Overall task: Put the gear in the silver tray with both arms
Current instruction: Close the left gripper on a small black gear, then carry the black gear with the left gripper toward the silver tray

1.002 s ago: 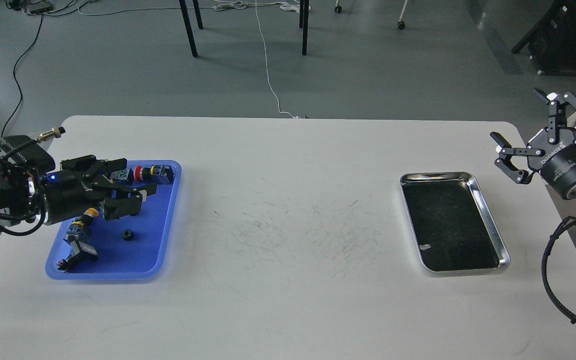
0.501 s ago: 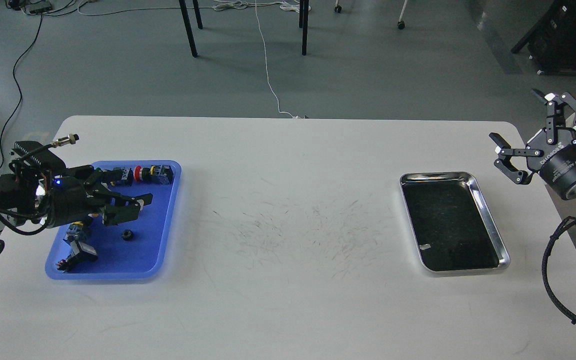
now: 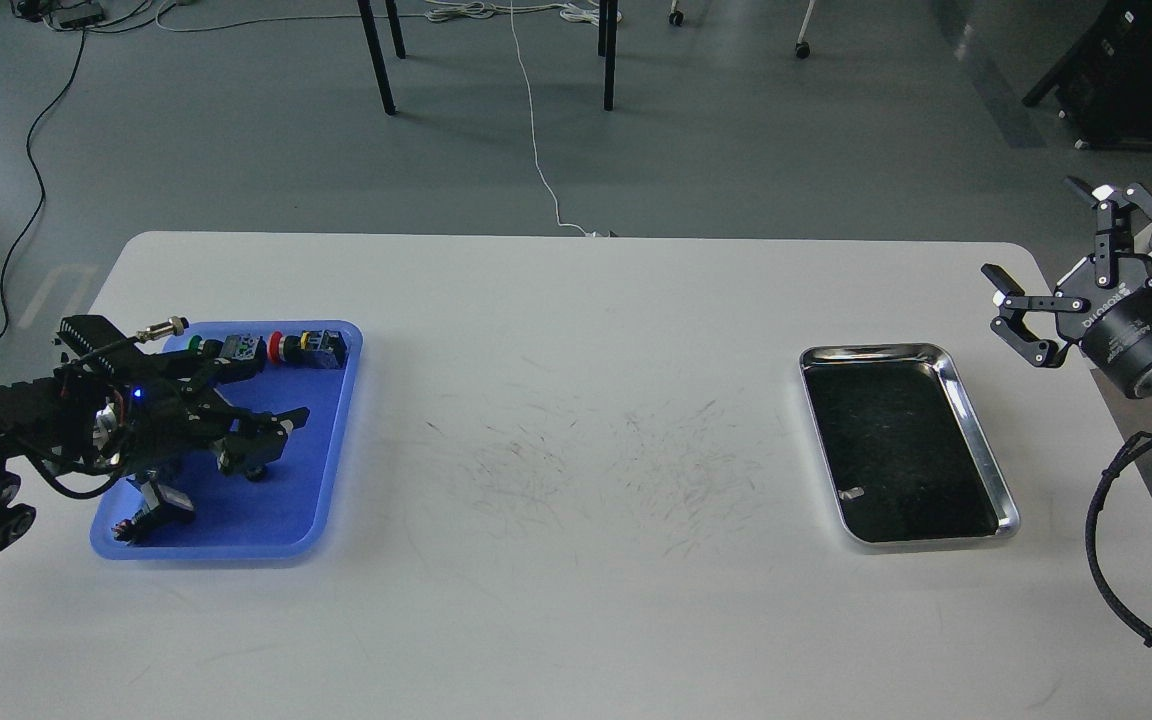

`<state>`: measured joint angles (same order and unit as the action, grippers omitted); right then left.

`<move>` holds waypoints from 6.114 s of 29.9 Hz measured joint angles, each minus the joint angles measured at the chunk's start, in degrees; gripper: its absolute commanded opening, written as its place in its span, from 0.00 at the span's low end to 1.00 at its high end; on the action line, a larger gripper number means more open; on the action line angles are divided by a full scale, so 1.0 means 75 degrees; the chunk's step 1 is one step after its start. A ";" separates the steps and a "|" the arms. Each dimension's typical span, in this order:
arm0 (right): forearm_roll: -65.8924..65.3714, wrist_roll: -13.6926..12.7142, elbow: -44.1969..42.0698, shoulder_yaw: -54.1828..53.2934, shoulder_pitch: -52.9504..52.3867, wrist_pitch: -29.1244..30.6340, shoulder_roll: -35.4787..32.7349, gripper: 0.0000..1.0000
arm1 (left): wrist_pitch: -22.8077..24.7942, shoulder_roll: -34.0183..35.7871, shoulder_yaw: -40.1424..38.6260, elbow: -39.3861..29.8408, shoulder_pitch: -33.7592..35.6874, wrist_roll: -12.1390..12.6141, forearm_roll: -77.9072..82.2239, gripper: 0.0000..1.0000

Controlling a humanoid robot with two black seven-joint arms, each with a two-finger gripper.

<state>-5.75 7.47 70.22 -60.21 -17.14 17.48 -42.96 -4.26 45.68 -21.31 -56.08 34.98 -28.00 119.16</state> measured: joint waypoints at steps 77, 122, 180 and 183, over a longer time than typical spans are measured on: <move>-0.0136 0.0000 0.0004 0.0015 0.0045 -0.0105 -0.0026 0.99 | -0.1363 -0.0880 0.1544 0.2026 0.0250 0.0003 -0.0092 0.14; -0.0183 0.0000 0.0012 -0.0033 0.0022 -0.0111 -0.0109 0.99 | 0.1056 -0.2487 0.1578 -0.1254 0.2774 0.0002 -0.0160 0.09; -0.0305 0.0000 -0.0153 0.0540 -0.0538 -0.0313 -0.0613 0.99 | 0.1072 -0.6091 0.2247 0.2285 0.2179 0.0000 0.0175 0.18; -0.0305 0.0000 -0.0153 0.0540 -0.0539 -0.0314 -0.0611 0.99 | 0.1072 -0.6091 0.2236 0.2285 0.2162 0.0000 0.0166 0.24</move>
<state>-8.03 7.47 69.08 -56.16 -21.18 15.13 -47.55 3.78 0.00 -4.54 -38.94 51.19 -28.00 120.41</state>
